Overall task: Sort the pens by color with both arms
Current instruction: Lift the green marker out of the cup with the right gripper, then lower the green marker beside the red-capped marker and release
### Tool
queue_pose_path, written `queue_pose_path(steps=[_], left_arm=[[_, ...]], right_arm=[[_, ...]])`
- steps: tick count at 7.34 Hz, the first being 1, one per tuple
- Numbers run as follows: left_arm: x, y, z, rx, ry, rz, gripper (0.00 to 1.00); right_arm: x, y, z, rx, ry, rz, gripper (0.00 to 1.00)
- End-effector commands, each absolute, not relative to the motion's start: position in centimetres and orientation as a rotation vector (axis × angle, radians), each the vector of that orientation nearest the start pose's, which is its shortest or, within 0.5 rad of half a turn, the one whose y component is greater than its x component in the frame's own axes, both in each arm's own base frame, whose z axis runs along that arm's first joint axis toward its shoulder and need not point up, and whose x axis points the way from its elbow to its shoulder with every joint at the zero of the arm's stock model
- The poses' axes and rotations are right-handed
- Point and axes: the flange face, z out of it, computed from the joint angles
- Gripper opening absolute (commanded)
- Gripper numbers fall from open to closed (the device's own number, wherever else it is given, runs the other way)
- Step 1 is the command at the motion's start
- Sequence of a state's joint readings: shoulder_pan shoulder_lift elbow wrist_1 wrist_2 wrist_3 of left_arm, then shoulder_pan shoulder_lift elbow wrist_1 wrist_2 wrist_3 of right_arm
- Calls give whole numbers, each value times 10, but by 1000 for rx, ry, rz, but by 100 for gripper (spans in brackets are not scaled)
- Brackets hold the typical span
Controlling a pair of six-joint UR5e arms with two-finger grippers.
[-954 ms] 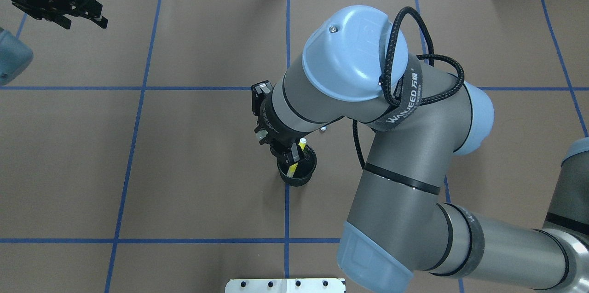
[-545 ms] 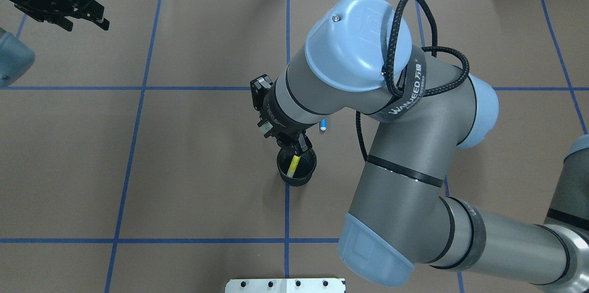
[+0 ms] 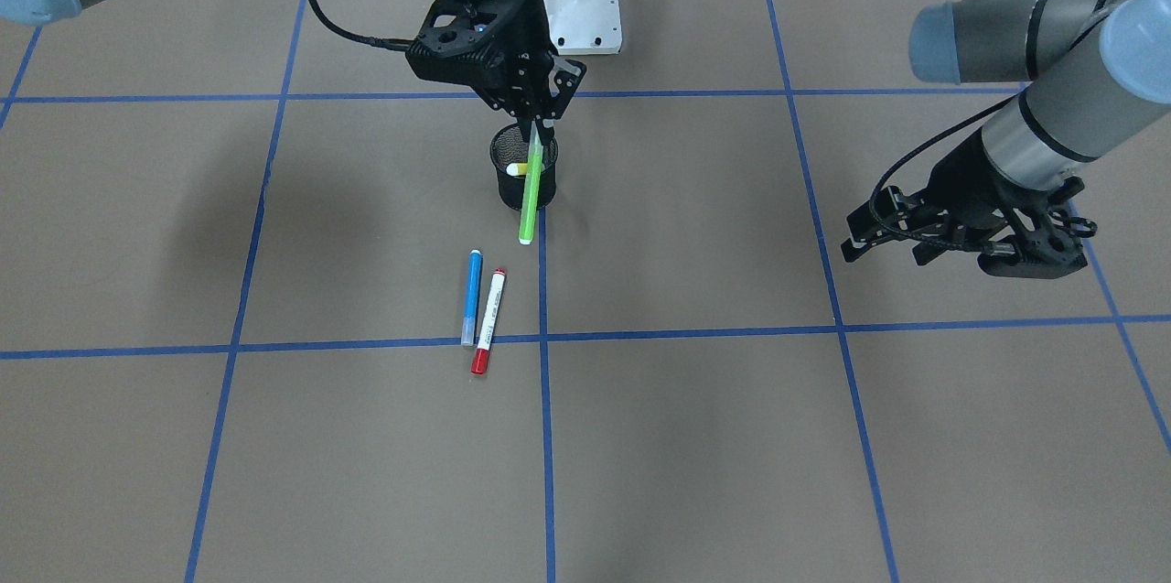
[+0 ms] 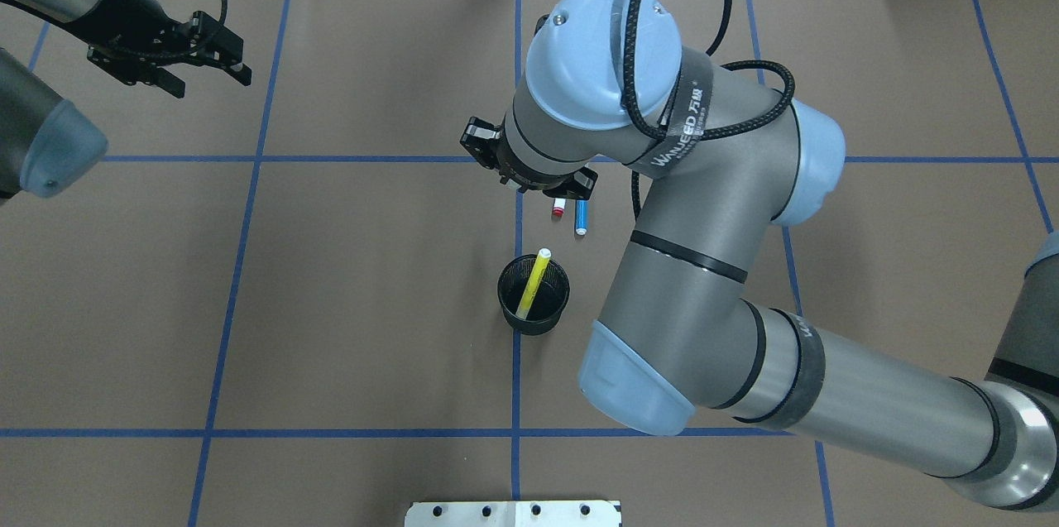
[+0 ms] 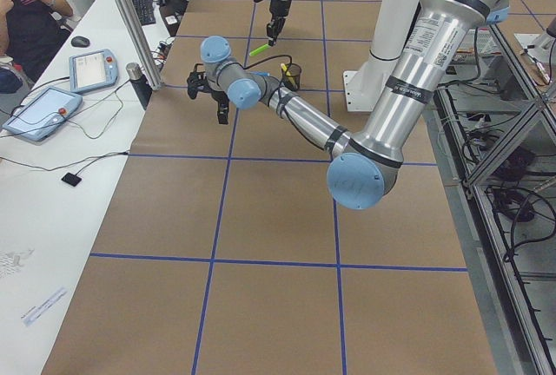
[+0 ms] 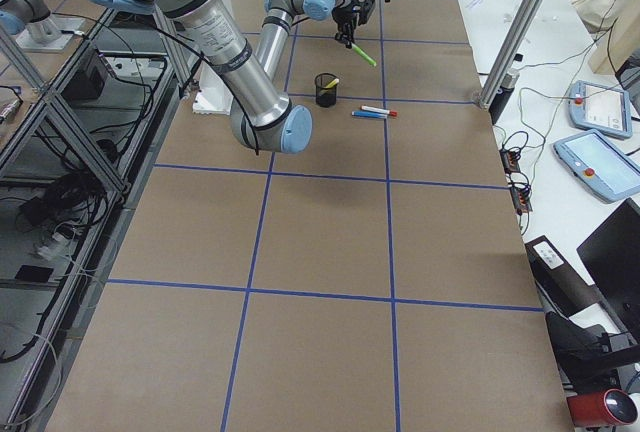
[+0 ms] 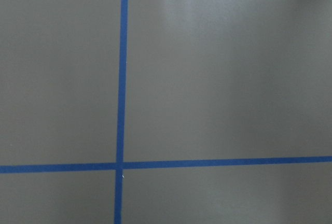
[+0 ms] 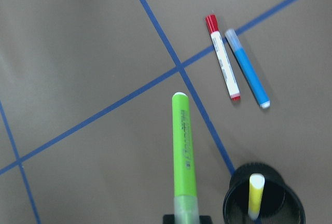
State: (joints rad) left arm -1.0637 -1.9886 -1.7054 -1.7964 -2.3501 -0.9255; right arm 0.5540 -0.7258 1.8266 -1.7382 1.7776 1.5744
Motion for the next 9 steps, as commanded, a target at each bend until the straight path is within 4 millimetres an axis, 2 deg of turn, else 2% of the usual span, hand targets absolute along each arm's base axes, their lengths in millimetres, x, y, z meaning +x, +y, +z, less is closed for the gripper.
queue_pose_path(steps=[1,3,5,9], left_arm=[[247,-558,329,60,1042,-84,100],[244,-554,335,55,1039,-87,100],[244,-552,339,48,1035,-89,100],[245,-553,341,44,1032,-90,100]], right_arm=[[-508,-465,75,134,-873,336,2],[-527,-495,93,158,-801,263,2],[-559,-523,127,173,-792,220,2],[-569,-532,146,152,-754,157,3]])
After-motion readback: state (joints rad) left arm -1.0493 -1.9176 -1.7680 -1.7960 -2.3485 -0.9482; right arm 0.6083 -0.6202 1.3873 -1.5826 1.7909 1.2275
